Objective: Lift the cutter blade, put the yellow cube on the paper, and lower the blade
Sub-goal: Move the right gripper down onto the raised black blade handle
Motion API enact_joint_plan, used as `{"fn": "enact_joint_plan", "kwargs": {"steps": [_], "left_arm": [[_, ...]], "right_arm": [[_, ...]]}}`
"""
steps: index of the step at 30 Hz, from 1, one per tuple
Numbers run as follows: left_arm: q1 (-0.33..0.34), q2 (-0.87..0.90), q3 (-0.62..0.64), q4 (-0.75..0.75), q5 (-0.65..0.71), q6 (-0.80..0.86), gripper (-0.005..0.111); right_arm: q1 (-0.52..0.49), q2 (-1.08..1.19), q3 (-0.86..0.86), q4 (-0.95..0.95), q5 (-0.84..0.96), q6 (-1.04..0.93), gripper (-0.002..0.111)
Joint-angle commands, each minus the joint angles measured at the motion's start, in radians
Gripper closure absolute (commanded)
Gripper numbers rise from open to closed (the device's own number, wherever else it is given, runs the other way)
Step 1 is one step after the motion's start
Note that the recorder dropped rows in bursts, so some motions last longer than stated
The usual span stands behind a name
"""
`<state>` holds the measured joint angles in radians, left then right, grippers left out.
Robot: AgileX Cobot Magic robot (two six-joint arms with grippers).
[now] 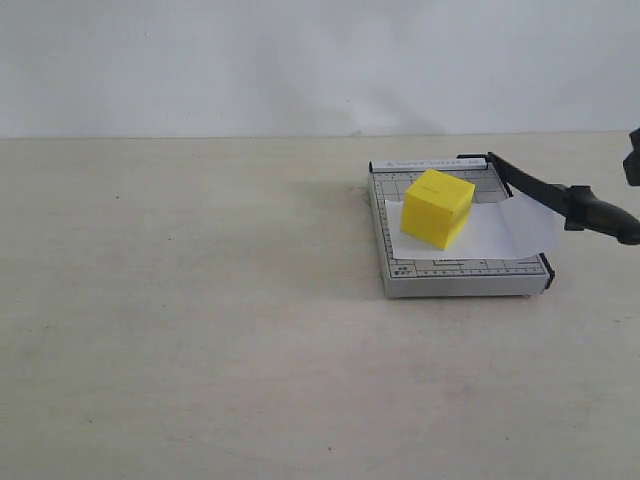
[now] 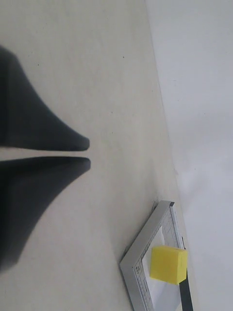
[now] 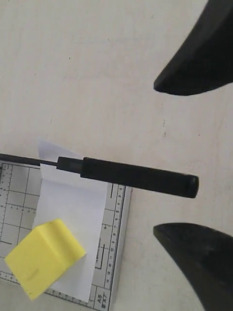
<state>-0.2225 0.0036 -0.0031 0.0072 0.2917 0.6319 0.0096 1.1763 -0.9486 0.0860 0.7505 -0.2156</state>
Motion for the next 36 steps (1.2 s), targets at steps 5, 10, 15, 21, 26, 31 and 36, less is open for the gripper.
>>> {"fn": "enact_joint_plan", "kwargs": {"steps": [5,10,15,21,26,31,36], "left_arm": [[0.003,-0.004,0.003,0.004,-0.008,0.005,0.102],[0.003,-0.004,0.003,0.004,-0.008,0.005,0.102],[0.003,-0.004,0.003,0.004,-0.008,0.005,0.102],[0.003,-0.004,0.003,0.004,-0.008,0.005,0.102],[0.003,-0.004,0.003,0.004,-0.008,0.005,0.102],[0.003,-0.004,0.003,0.004,-0.008,0.005,0.102],[0.003,-0.004,0.003,0.004,-0.008,0.005,0.102]], "right_arm": [[-0.001,0.023,-0.019,0.14,0.017,-0.071,0.038],[-0.001,0.069,-0.019,0.134,0.015,-0.084,0.038],[-0.001,0.133,-0.019,0.131,-0.011,-0.093,0.038],[-0.001,0.192,-0.019,0.114,-0.029,-0.097,0.038],[-0.001,0.231,-0.019,0.111,-0.031,-0.108,0.038],[-0.001,0.251,-0.019,0.093,-0.04,-0.116,0.041],[-0.001,0.266,-0.019,0.091,-0.04,-0.116,0.044]]}}
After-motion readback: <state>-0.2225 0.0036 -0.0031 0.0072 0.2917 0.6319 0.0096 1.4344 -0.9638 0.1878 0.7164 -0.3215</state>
